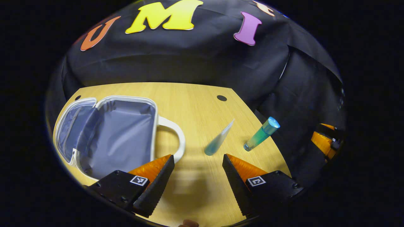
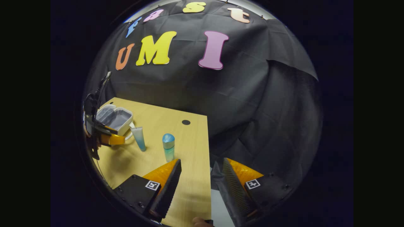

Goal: First open the suitcase, pack the skin care products into it, and then close the suitcase.

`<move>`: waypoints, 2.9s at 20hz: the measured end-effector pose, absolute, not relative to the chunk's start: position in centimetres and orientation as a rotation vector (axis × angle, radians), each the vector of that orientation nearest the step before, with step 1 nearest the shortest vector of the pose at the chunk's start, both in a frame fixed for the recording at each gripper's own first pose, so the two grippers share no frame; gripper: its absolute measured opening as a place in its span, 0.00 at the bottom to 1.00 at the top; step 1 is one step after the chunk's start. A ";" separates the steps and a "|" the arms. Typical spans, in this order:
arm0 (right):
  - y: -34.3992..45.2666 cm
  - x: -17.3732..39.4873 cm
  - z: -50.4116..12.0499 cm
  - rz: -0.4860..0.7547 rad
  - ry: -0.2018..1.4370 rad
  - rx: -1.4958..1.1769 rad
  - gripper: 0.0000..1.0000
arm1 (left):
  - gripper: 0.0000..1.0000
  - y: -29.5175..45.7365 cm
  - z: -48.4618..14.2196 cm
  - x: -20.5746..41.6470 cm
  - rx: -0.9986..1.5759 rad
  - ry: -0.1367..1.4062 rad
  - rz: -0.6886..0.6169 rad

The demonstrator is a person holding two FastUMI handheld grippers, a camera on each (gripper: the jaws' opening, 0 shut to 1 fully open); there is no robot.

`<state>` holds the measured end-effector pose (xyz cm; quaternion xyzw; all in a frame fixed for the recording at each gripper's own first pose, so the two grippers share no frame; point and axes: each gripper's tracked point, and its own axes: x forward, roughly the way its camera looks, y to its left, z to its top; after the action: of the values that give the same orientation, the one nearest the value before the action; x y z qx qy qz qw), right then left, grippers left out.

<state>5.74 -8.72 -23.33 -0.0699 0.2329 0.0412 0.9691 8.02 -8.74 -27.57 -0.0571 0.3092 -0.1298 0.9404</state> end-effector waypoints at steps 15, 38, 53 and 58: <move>-9.3 6.9 -28.4 0.095 0.552 -0.137 0.80 | 0.67 -12.5 -34.5 17.2 0.008 0.585 -0.163; 5.0 17.2 -31.8 0.267 0.528 -0.015 0.80 | 0.46 -2.2 -15.6 2.8 -0.009 0.395 -0.003; 4.7 16.5 -34.0 0.091 0.623 0.002 0.36 | 0.39 11.6 -13.7 -2.0 -0.032 0.409 0.139; 7.2 12.0 -28.7 0.079 0.586 0.028 0.36 | 0.39 14.3 -17.0 0.0 0.006 0.464 0.049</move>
<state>12.01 7.19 -28.67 0.0140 0.2888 0.0387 0.9565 0.02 14.27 -16.99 0.0032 0.2300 0.0242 0.9729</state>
